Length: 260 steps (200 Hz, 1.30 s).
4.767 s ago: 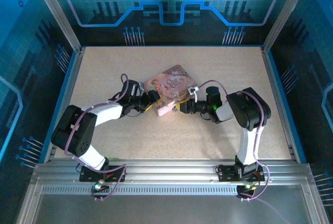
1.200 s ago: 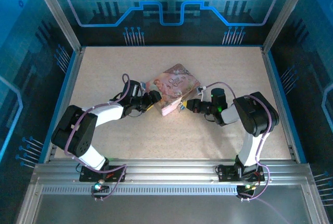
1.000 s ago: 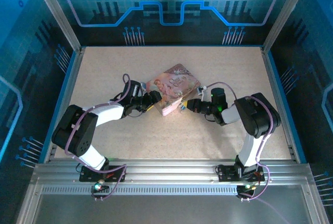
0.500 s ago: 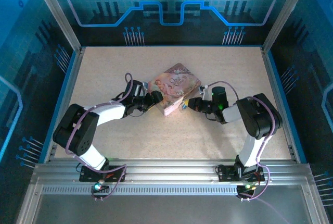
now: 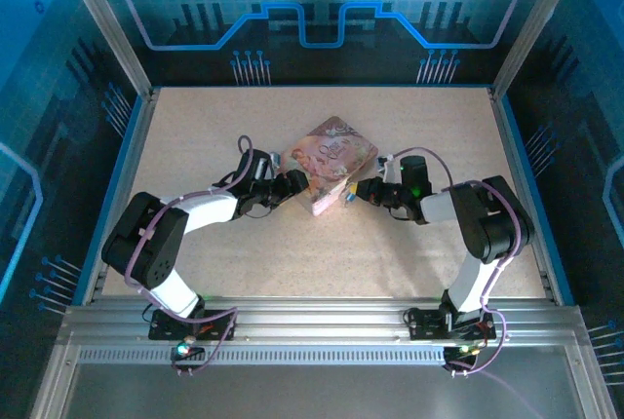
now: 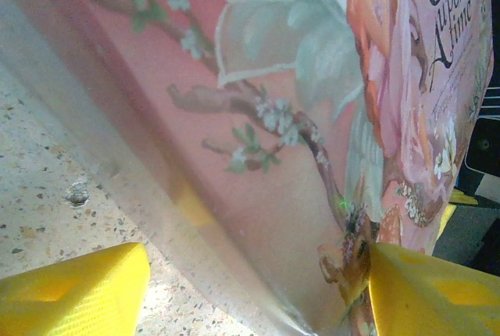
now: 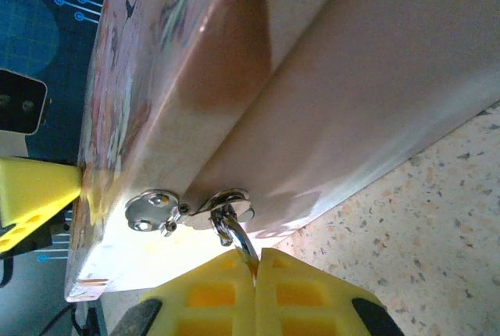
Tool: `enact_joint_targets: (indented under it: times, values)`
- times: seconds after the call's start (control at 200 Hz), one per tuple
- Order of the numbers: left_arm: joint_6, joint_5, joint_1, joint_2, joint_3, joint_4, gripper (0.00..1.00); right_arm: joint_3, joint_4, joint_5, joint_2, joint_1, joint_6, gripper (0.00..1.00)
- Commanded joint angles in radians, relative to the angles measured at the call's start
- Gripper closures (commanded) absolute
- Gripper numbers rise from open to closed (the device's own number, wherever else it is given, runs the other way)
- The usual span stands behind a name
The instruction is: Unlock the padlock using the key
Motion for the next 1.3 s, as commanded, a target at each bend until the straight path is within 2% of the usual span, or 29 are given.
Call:
enact_joint_targets:
  times: [0.0,0.53,0.92,1.1,1.296]
  values:
    - [0.03,-0.077,0.006,0.044,-0.029,-0.166,0.27,0.044,0.055,0.039,-0.025,-0.052,0.065,1.0]
    - [0.033,-0.084,0.006,0.048,-0.031,-0.17,0.27,0.107,-0.068,0.079,-0.031,-0.09,0.053,1.0]
    - [0.033,-0.082,0.006,0.051,-0.03,-0.169,0.27,0.121,-0.083,0.128,-0.04,-0.117,0.096,1.0]
    - [0.031,-0.079,0.006,0.027,-0.03,-0.162,0.25,0.112,-0.145,0.155,-0.098,-0.124,0.032,1.0]
    - [0.045,-0.086,0.008,-0.079,-0.015,-0.182,0.21,0.092,-0.283,0.153,-0.221,-0.138,-0.077,1.0]
